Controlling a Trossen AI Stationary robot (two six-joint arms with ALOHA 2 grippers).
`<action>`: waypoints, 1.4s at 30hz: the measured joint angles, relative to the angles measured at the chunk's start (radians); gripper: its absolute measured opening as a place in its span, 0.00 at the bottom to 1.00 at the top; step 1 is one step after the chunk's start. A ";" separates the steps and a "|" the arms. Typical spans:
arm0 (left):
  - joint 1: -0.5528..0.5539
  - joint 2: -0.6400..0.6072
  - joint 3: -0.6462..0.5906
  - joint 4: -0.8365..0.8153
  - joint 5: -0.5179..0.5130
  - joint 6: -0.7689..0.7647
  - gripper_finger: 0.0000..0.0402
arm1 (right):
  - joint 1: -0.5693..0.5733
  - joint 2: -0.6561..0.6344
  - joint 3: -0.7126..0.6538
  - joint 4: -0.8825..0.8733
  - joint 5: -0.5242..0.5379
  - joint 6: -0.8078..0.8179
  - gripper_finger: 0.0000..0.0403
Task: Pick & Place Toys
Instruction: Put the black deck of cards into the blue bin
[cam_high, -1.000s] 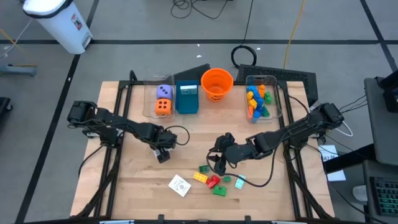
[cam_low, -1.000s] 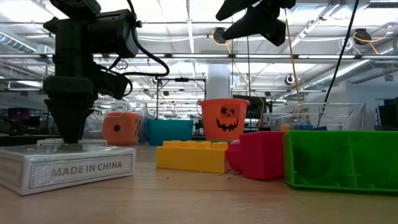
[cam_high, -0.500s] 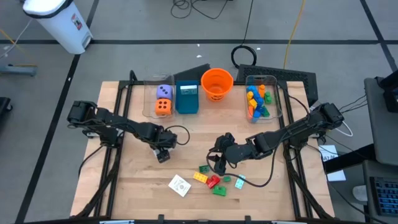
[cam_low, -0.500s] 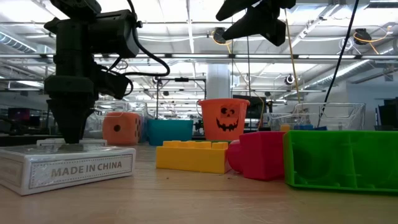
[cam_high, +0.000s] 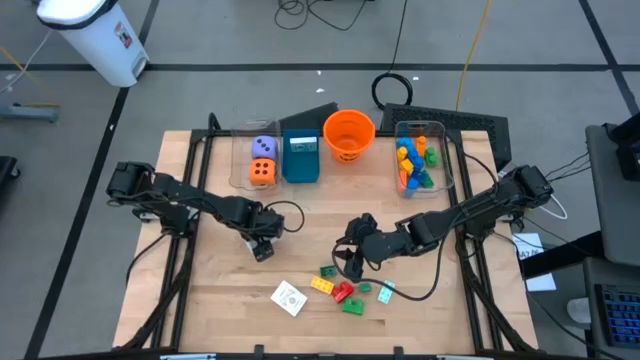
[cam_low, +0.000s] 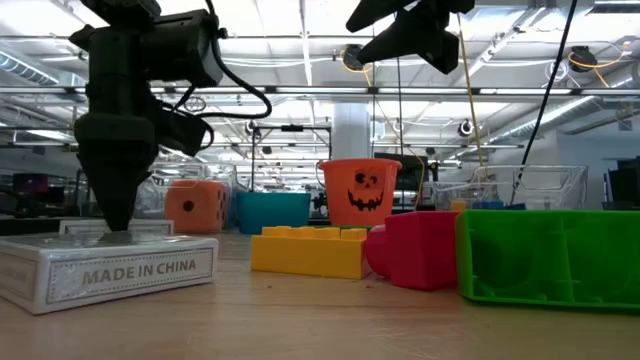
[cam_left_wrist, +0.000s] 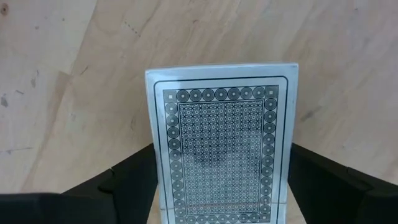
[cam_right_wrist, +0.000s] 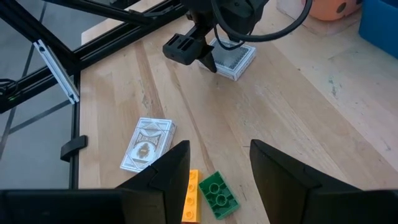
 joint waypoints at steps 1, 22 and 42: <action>0.000 -0.005 0.001 0.000 0.000 -0.001 0.78 | 0.000 0.000 0.000 0.000 0.000 0.000 0.40; 0.000 -0.304 0.162 -0.005 -0.014 0.000 0.80 | -0.041 -0.034 -0.001 0.268 -0.004 0.000 0.40; -0.047 -0.220 0.637 -0.197 -0.161 0.184 0.79 | -0.233 -0.077 -0.001 0.295 -0.281 0.183 0.42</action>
